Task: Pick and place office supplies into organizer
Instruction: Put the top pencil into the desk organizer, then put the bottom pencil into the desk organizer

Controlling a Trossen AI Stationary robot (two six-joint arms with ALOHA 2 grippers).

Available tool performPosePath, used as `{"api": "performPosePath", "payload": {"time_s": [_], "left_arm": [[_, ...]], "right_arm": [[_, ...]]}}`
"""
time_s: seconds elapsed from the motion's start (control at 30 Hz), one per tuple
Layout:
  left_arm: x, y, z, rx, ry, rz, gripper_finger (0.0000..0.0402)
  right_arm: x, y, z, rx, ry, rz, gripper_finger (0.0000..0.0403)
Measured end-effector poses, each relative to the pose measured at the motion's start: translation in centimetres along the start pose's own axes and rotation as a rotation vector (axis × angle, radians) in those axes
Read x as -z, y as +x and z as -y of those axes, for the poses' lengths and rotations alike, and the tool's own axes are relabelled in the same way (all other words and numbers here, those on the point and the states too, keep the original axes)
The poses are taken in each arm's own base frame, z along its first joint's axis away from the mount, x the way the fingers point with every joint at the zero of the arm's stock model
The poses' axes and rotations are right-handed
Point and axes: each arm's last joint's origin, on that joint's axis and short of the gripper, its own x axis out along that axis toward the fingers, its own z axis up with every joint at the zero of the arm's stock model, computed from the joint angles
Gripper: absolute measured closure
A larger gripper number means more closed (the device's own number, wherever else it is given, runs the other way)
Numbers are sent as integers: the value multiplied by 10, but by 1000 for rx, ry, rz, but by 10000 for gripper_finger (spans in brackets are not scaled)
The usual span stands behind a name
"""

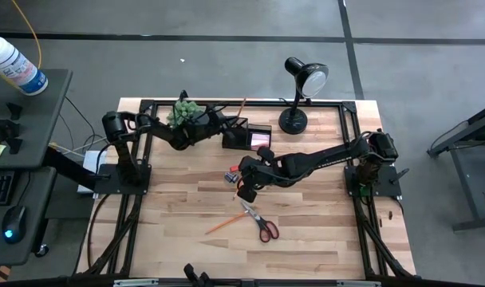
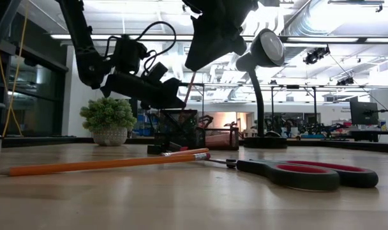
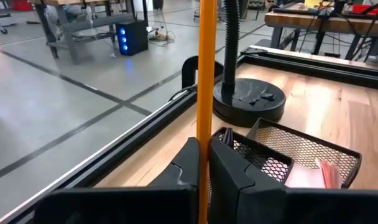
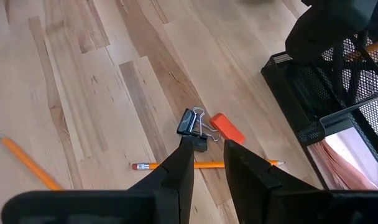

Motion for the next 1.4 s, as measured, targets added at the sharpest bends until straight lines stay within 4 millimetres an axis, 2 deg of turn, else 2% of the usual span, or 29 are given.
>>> {"api": "performPosePath", "payload": {"time_s": [0.37,0.67,0.87,1.0,1.17,1.3,1.4], "left_arm": [[-1,0,-1,-23,-12,13,357],[-2,0,-1,-21,-40,22,351],[-13,-1,0,-7,-66,144,351],[-21,-3,2,76,-76,219,351],[-17,-4,9,289,-217,137,351],[-13,-6,26,398,-254,67,351],[-18,-11,42,477,-264,67,351]], "right_arm": [[0,0,1,3,-14,0,320],[0,0,1,4,-14,1,320],[1,0,1,7,-26,-13,320],[8,-8,7,44,-66,-89,320],[11,-23,15,114,-102,-127,320],[10,-31,20,168,-108,-100,320],[10,-34,23,201,-114,-93,320]]}}
